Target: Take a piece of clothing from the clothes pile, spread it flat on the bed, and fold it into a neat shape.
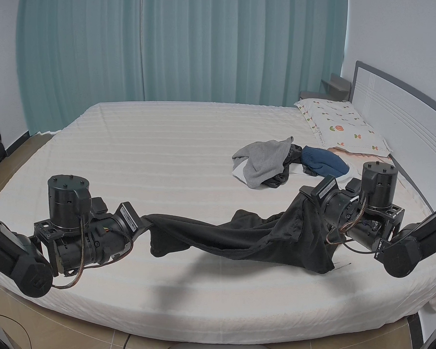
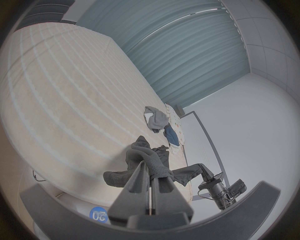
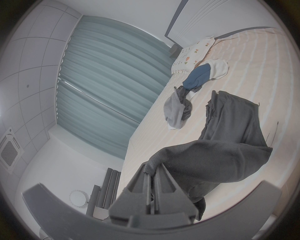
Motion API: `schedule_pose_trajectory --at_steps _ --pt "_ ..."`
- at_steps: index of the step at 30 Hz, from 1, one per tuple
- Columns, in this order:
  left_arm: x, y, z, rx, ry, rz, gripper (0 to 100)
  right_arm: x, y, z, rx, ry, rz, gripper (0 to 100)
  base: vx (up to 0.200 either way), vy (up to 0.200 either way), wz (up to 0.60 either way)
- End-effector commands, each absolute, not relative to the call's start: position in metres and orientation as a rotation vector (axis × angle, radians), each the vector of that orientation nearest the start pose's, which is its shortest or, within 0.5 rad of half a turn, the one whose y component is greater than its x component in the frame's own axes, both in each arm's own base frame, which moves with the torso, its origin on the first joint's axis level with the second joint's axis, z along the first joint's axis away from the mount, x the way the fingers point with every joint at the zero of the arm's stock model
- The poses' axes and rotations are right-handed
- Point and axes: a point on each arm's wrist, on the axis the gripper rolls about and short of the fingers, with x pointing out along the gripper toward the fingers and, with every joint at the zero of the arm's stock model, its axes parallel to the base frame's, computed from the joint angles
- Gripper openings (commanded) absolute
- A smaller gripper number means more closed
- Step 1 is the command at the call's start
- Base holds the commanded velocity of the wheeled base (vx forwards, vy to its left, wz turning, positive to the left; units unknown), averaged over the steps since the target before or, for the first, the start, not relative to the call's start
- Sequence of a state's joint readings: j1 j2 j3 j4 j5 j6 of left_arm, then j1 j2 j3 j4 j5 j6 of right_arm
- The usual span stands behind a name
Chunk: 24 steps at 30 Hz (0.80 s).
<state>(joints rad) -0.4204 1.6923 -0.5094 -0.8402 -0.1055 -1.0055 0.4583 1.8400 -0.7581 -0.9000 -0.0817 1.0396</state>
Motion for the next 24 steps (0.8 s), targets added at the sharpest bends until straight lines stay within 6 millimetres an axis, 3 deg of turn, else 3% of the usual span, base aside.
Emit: schedule_pose_trajectory --at_steps 1,24 --pt "0.2378 -0.105 0.1395 -0.927 0.537 -0.309 0 0.2883 0.1425 0.1619 0.983 0.333 0.269 0 0.0 0.2 0.0" --pt "0.2329 -0.1017 0.1374 -0.928 0.545 -0.302 0 0.2845 0.1406 0.1633 0.988 0.333 0.271 0 0.0 0.2 0.0"
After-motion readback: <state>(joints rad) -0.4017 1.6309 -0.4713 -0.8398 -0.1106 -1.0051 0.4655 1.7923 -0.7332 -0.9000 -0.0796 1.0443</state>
